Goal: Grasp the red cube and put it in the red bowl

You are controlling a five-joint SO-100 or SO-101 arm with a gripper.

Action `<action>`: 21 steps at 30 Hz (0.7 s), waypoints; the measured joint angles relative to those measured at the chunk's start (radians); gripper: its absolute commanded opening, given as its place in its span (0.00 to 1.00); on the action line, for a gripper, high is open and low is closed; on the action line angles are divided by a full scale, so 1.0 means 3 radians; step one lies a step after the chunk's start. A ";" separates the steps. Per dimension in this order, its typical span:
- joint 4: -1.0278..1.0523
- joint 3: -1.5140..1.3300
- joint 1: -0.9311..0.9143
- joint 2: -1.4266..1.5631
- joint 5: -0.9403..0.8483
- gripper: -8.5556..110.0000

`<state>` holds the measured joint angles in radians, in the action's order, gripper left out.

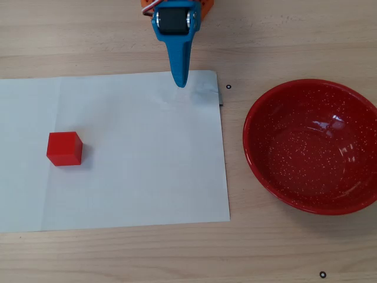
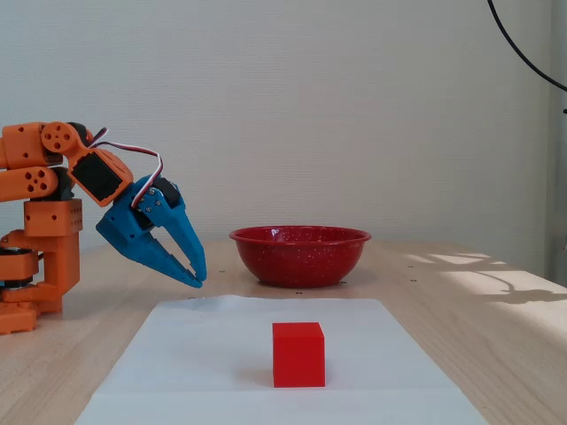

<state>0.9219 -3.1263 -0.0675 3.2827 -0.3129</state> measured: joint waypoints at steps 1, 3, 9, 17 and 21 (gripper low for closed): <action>0.0000 0.0000 0.0000 0.0000 0.0000 0.08; 0.0000 0.0000 0.0000 0.0000 0.0005 0.08; 0.0215 0.0000 0.0000 0.0026 0.0159 0.08; 0.0307 0.0281 0.0005 -0.0256 0.0276 0.08; 0.0491 0.0634 0.0005 -0.0593 0.0435 0.08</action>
<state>1.0692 -2.9360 -0.0660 3.1048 -0.1825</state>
